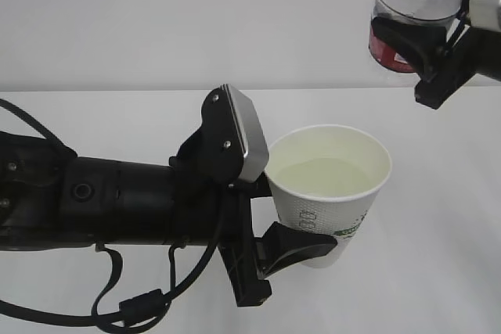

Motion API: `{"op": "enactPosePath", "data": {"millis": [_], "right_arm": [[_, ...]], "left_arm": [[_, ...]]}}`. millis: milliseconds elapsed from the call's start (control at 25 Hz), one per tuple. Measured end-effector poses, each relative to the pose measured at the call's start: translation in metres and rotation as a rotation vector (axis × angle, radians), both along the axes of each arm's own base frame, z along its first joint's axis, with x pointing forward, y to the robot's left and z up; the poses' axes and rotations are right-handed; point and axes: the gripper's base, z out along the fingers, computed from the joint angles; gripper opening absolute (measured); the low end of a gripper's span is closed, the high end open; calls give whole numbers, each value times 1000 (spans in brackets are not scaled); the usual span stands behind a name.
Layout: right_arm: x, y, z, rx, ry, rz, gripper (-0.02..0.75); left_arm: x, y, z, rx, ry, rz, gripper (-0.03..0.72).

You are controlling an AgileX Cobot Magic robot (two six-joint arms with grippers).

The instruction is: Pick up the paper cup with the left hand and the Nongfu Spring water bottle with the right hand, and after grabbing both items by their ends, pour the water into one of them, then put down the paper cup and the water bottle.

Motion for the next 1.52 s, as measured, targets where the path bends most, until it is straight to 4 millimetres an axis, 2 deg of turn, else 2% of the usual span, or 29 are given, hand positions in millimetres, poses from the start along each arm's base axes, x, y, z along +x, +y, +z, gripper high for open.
{"op": "enactPosePath", "data": {"millis": [440,960,1520], "right_arm": [[0,0,0,142,102,-5,440],[1,-1,-5,99,135,-22,440],[-15,-8,-38,174,276,-112,440]], "left_arm": [[0,0,0,2,0,1,492],[0,0,0,4,0,2,492],[0,0,0,6,0,3,492]]}}
